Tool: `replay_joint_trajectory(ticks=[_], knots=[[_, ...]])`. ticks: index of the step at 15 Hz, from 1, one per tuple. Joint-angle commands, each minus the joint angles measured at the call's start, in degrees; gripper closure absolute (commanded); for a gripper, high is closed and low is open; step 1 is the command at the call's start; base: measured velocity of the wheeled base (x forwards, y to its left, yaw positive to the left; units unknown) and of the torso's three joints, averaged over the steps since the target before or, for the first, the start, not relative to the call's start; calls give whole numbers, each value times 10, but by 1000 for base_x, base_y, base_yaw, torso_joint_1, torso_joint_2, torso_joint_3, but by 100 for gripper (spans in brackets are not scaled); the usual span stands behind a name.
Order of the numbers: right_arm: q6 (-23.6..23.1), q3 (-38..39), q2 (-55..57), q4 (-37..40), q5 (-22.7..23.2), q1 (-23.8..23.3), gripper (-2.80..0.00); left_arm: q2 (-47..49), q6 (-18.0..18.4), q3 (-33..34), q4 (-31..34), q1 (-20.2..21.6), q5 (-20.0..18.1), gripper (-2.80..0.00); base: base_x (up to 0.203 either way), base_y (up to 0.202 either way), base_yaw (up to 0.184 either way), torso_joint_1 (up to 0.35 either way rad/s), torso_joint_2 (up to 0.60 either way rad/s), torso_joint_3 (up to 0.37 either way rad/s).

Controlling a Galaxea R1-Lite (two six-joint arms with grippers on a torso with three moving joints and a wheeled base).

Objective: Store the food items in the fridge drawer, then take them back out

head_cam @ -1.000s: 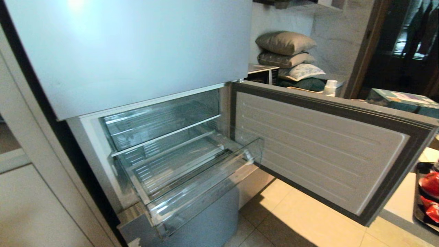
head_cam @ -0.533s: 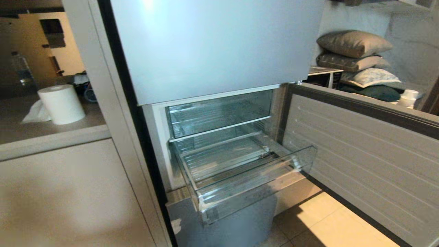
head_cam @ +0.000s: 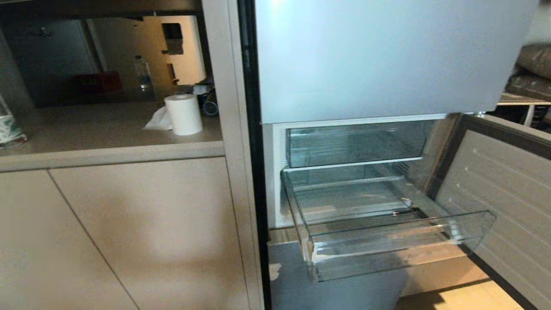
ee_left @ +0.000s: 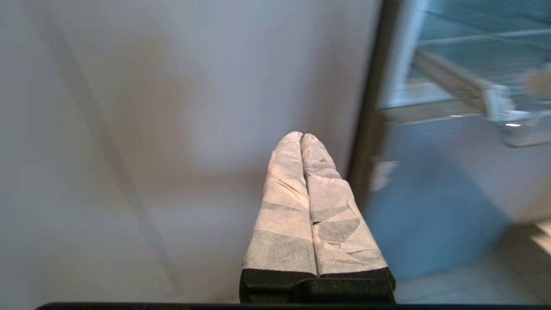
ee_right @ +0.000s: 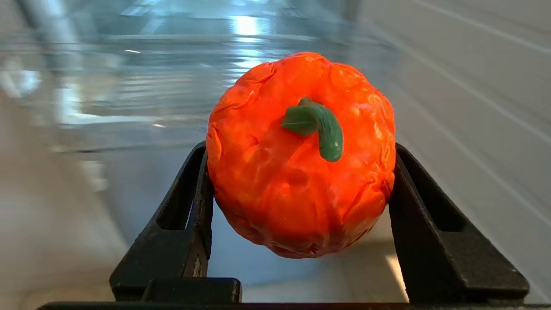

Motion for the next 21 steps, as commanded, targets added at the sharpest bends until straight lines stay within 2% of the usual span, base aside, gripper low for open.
replay_joint_trajectory(ticks=[1, 5, 8, 14, 21], knots=[[1, 1, 2, 0, 0, 0, 0, 0, 0, 1, 0, 0, 0, 0, 3, -8, 165, 3, 2, 7], [-22, 0, 55, -6, 15, 0, 0, 0, 0, 1, 0, 1, 0, 0, 0, -4, 56, 3, 2, 2], [-25, -29, 215, -46, 36, 10, 0, 0, 0, 1, 0, 1, 0, 0, 0, 0, 0, 0, 0, 0], [39, -251, 582, -51, 129, 17, 0, 0, 0, 1, 0, 0, 0, 0, 0, 0, 0, 0, 0, 0], [60, -434, 886, -58, 150, 20, 0, 0, 0, 1, 0, 0, 0, 0, 0, 0, 0, 0, 0, 0]])
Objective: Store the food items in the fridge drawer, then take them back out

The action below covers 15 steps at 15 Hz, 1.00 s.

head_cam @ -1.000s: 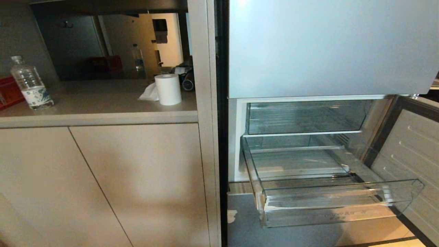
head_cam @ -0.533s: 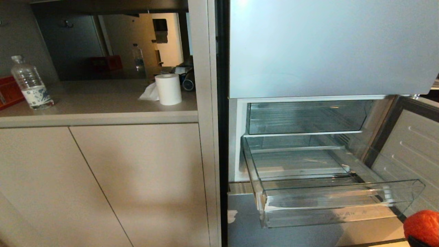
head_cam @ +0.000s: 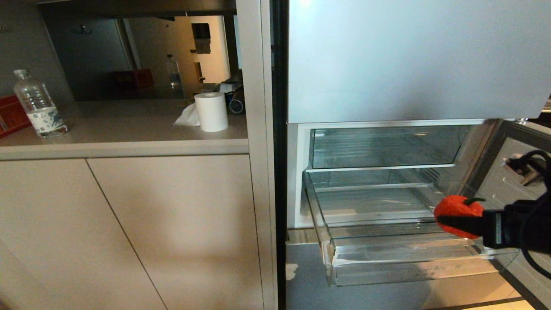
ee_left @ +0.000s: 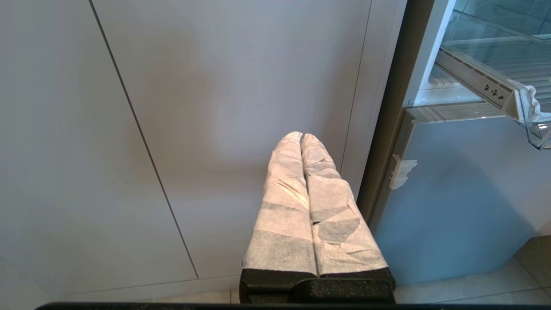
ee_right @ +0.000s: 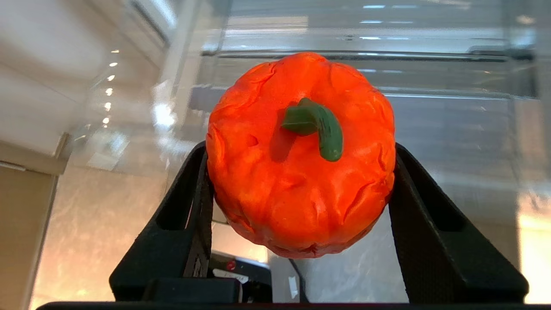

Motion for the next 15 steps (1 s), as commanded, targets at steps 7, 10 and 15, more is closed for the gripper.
replay_joint_trajectory(ticks=[7, 10, 15], knots=[[3, -127, 316, -115, 0, 0, 0, 0, 0, 1, 0, 0, 0, 0, 0, 0, 0, 0, 0, 0], [4, -148, 354, -121, -1, -3, 0, 0, 0, 1, 0, 0, 0, 0, 0, 0, 0, 0, 0, 0], [4, -153, 371, -121, -4, -11, 0, 0, 0, 1, 0, 0, 0, 0, 0, 0, 0, 0, 0, 0]])
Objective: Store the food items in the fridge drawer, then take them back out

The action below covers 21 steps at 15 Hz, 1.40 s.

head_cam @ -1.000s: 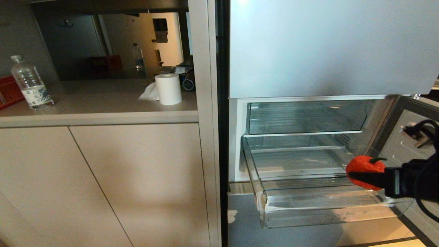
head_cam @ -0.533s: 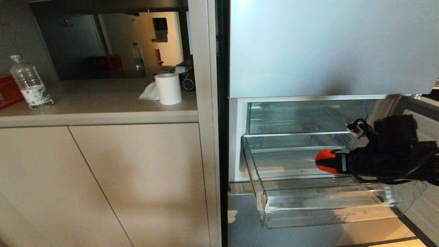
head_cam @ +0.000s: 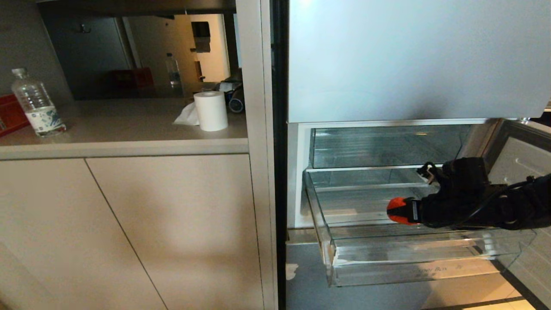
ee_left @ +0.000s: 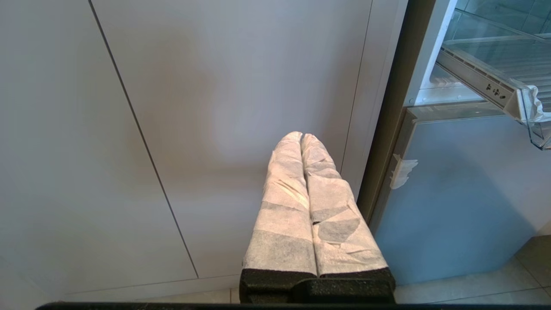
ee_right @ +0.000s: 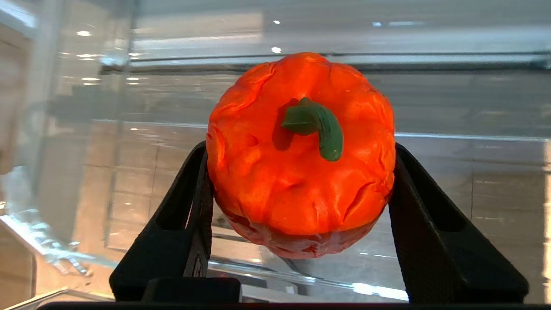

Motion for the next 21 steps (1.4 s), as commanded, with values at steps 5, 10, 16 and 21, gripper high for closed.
replay_joint_trajectory(ticks=[5, 10, 16, 21], knots=[[-4, -12, 26, 0, -12, -7, 0, 0, 0, 1, 0, 0, 1, 0, 0, 0, 0, 0, 0, 0], [-2, -31, 63, 0, -12, -14, 0, 0, 0, 1, 0, 0, 0, 0, 0, 0, 0, 0, 0, 0], [-2, -35, 87, -28, -25, -14, -280, 0, 0, 1, 0, 0, 0, 0, 0, 0, 0, 0, 0, 0], [0, -17, 41, -27, -24, -14, -280, 0, 0, 1, 0, 0, 0, 0, 0, 0, 0, 0, 0, 0]])
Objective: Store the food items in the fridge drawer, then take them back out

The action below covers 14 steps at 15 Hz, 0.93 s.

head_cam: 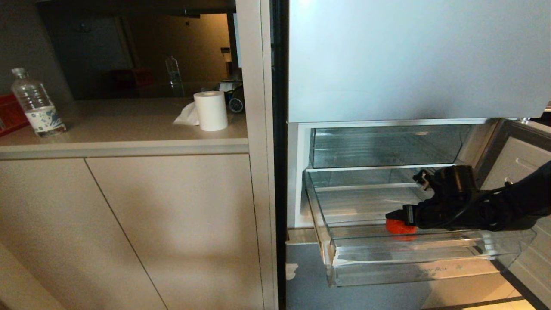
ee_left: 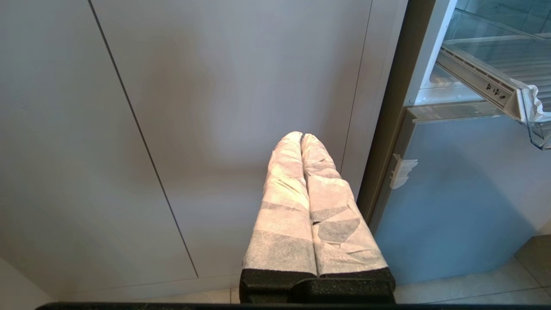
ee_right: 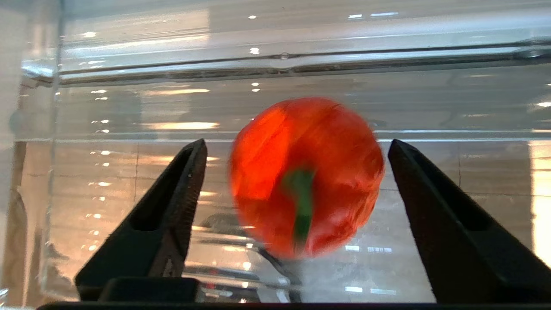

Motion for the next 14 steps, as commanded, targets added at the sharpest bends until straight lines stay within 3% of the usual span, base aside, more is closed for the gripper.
replay_joint_trajectory(ticks=[1, 9, 14], knots=[[-1, 12, -38, -1, 0, 0, -280, 0, 0, 1, 0, 1, 0, 0, 0, 0, 0, 0, 0, 0], [-1, 33, -92, -2, 0, 0, -280, 0, 0, 1, 0, 1, 0, 0, 0, 0, 0, 0, 0, 0], [-1, 93, -230, -2, 2, 2, -280, 0, 0, 1, 0, 1, 1, 0, 0, 0, 0, 0, 0, 0]])
